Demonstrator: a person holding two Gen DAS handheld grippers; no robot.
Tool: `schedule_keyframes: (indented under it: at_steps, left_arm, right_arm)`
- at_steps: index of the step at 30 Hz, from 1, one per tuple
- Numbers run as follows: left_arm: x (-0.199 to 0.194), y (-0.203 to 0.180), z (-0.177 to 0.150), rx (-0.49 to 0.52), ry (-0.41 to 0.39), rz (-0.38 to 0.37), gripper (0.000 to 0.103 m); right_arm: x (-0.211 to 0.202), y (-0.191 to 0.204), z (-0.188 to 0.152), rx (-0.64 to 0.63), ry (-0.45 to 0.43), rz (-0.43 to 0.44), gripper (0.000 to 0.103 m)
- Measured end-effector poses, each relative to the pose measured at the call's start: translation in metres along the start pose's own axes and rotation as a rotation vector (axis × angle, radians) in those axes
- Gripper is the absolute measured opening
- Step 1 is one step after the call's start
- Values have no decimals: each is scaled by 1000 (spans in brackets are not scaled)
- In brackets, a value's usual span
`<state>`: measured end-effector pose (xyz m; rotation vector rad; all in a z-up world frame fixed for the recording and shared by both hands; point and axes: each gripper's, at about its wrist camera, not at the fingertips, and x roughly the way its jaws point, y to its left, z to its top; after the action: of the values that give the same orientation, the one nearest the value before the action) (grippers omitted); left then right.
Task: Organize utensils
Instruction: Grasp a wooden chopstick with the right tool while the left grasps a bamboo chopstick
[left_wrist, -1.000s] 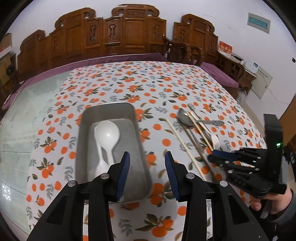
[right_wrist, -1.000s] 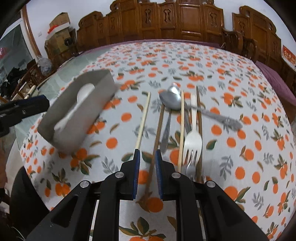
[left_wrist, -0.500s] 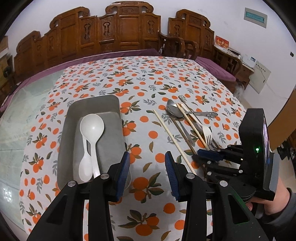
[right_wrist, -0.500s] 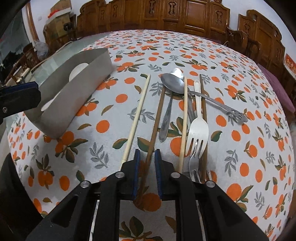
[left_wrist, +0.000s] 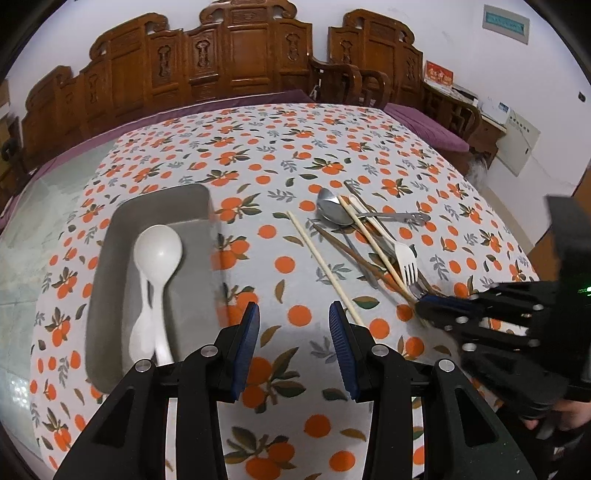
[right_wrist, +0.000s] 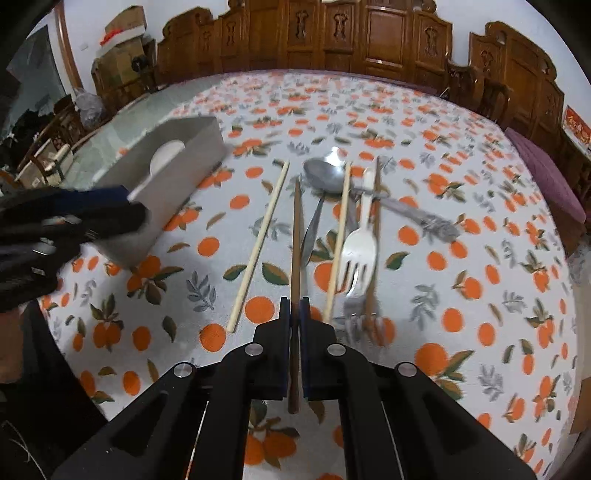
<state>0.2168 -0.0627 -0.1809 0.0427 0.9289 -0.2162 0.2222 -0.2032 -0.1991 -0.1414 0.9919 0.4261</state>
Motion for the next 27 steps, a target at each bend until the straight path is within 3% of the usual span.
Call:
schedule_keyframes:
  at_steps: [16, 27]
  left_arm:
    - [59, -27, 10, 4, 86, 4, 37]
    - [87, -36, 12, 13, 142, 23, 33]
  right_arm:
    - [-28, -19, 8, 31, -72, 22, 6]
    - [-27, -21, 8, 34, -70, 16, 6]
